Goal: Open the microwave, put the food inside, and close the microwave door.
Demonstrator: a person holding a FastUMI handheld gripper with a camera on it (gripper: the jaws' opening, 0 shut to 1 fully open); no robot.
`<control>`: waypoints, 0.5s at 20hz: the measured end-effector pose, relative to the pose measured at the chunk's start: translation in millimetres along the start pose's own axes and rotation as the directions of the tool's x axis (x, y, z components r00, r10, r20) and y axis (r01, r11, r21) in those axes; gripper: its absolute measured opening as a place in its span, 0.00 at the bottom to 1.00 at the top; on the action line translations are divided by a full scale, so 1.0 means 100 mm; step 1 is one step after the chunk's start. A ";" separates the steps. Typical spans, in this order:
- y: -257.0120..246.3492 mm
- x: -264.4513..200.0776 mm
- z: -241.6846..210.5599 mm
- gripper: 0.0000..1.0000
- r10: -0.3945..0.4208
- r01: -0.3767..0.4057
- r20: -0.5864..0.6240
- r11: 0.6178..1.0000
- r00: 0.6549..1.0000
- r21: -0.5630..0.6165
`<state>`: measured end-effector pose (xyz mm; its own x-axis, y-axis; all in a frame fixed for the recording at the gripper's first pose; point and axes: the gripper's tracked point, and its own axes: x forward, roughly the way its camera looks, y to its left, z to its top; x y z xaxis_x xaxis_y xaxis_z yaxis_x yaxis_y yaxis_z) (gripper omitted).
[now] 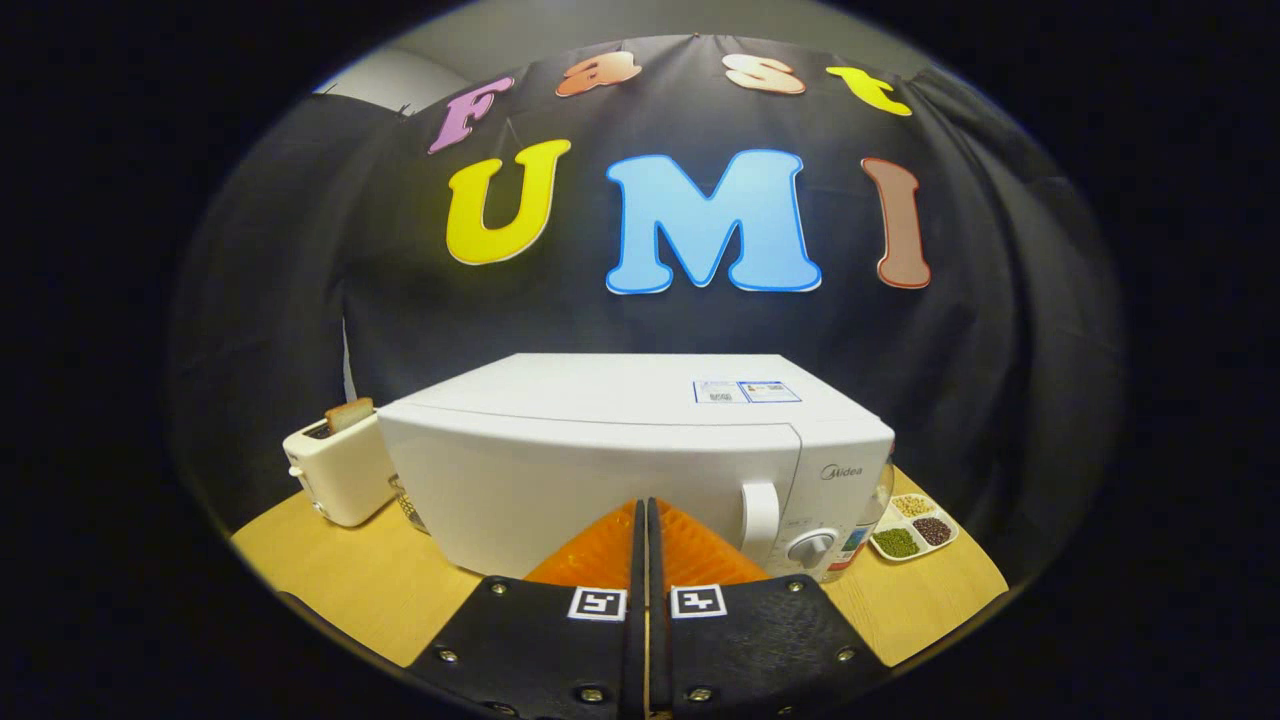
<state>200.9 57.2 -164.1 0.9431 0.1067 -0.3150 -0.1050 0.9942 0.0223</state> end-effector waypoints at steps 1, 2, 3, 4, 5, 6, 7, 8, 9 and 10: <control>0.01 -0.13 0.07 0.02 -0.007 0.007 0.020 1.000 1.000 0.004; 0.03 -0.26 0.14 0.02 -0.009 0.009 0.038 1.000 0.999 0.004; 0.05 -0.39 0.18 0.02 -0.012 0.012 0.048 1.000 0.999 0.001; 0.07 -0.52 0.20 0.02 -0.014 0.014 0.055 1.000 0.998 -0.005; 0.07 -0.64 0.23 0.02 -0.019 0.020 0.063 1.000 0.998 -0.013; 0.08 -0.77 0.24 0.02 -0.023 0.025 0.067 1.000 0.997 -0.016; 0.10 -0.90 0.25 0.02 -0.025 0.026 0.073 1.000 0.997 -0.012; 0.12 -1.02 0.26 0.02 -0.026 0.027 0.077 1.000 0.997 -0.008; 0.13 -1.15 0.25 0.02 -0.026 0.027 0.083 1.000 0.996 -0.007; 0.15 -1.27 0.25 0.02 -0.024 0.026 0.090 1.000 0.996 -0.015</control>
<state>87.4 58.7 -99.6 0.9698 0.0833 -0.2292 -0.0856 0.9963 0.0001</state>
